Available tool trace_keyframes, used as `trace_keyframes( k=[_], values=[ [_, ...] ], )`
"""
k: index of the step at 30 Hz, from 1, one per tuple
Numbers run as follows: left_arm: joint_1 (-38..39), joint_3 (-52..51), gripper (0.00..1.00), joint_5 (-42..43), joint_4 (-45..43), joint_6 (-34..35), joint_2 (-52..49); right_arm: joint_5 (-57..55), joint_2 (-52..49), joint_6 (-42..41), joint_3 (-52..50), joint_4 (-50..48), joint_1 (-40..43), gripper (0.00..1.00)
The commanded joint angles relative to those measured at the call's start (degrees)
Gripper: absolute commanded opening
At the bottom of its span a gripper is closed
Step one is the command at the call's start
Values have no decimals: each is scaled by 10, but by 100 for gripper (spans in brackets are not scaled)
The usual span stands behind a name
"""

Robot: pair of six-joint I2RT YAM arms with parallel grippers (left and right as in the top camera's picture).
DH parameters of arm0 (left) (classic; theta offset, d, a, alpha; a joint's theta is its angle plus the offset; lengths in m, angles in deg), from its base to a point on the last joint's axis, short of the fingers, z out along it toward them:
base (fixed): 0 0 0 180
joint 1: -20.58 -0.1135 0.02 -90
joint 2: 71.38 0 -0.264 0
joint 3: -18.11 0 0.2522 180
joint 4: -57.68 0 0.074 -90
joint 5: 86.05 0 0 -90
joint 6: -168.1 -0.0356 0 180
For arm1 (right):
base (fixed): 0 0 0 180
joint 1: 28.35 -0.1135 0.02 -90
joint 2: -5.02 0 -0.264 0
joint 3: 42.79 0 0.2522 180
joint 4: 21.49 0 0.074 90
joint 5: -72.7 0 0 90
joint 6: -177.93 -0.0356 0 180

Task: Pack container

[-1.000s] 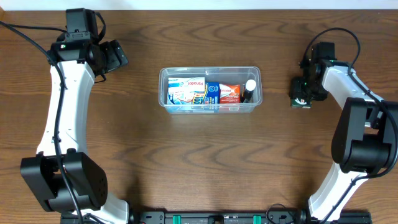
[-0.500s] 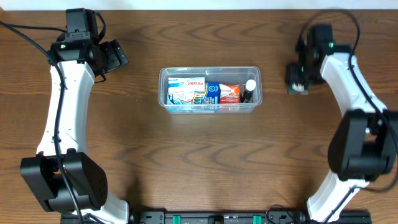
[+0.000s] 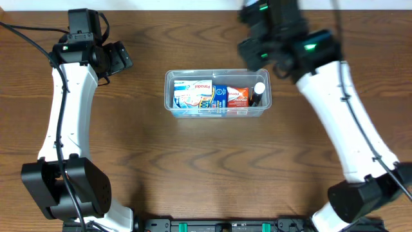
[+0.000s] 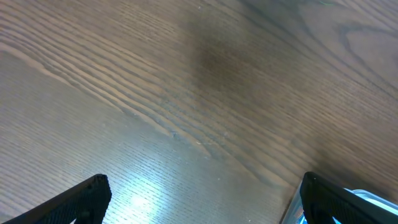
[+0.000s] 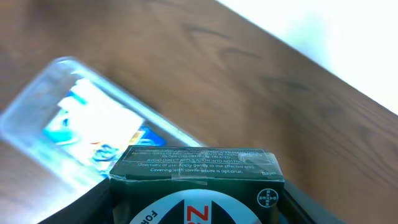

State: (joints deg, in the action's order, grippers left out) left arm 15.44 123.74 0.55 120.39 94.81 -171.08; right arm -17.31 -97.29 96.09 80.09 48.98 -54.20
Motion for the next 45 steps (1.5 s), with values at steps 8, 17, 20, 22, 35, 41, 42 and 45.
trace_keyframes(
  k=[8, 17, 20, 22, 35, 41, 42, 45],
  values=[
    [-2, 2, 98, -3, 1, 1, -3, -52, -69, -116, -2, -16, -84, 60],
    [-2, 2, 98, -3, 1, 1, -3, -71, -127, -240, -2, 3, -83, 56],
    [-2, 2, 98, -3, 1, 1, -3, -71, -142, -262, -2, 6, -83, 56],
    [-2, 2, 98, -3, 1, 1, -3, -70, -150, -293, -2, 8, -83, 58],
    [-2, 2, 98, -3, 1, 1, -3, -71, -162, -313, -22, 12, -85, 59],
    [-2, 2, 98, -3, 1, 1, -3, -71, -162, -316, -28, 9, -85, 59],
    [-2, 2, 98, -3, 1, 1, -3, -71, -162, -320, -28, 9, -85, 59],
    [-2, 2, 98, -3, 1, 1, -3, -71, -162, -332, -28, 7, -87, 59]
  ],
)
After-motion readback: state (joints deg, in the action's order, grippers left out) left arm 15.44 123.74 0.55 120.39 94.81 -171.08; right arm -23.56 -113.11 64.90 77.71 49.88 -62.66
